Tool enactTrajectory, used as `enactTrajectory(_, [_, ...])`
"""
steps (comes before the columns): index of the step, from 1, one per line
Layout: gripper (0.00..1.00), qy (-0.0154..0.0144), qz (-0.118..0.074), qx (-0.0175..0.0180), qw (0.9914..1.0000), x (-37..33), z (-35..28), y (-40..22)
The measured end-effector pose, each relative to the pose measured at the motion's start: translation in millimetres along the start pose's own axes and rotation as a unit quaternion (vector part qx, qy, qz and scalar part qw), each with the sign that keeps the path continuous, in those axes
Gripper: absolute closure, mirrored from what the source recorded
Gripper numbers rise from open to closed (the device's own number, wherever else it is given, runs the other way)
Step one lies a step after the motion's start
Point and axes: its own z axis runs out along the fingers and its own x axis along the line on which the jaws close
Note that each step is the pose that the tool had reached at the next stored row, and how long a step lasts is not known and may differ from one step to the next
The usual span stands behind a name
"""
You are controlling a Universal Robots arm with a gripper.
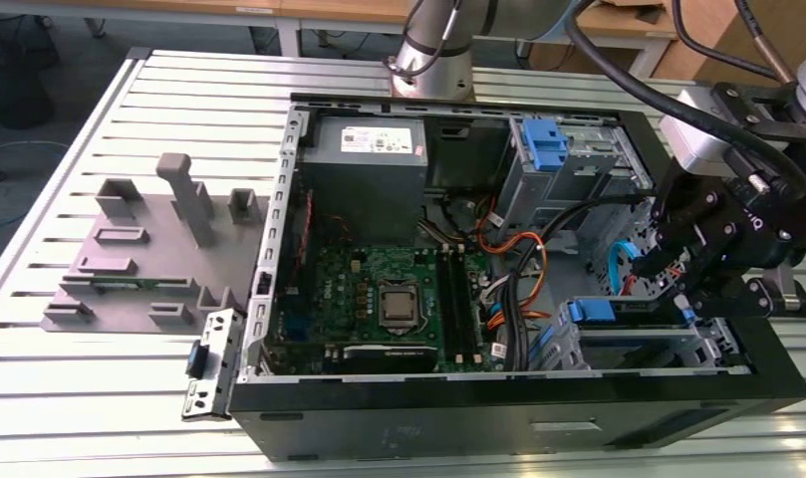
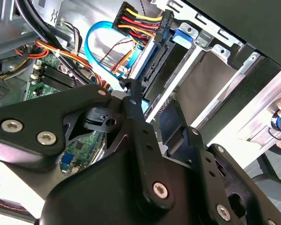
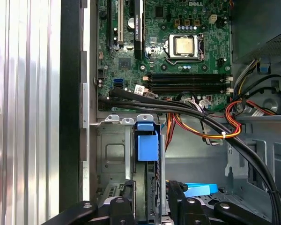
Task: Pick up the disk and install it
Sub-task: 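Insert the first disk wire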
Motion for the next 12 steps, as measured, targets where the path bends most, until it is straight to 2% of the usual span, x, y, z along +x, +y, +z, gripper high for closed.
enactTrajectory(8, [0.57, 0.0001, 0.000, 0.0000, 1.00000, -0.2, -0.5, 0.0])
enactTrajectory(12, [0.57, 0.0000, 0.000, 0.0000, 1.00000, -0.4, -7.1, 0.4])
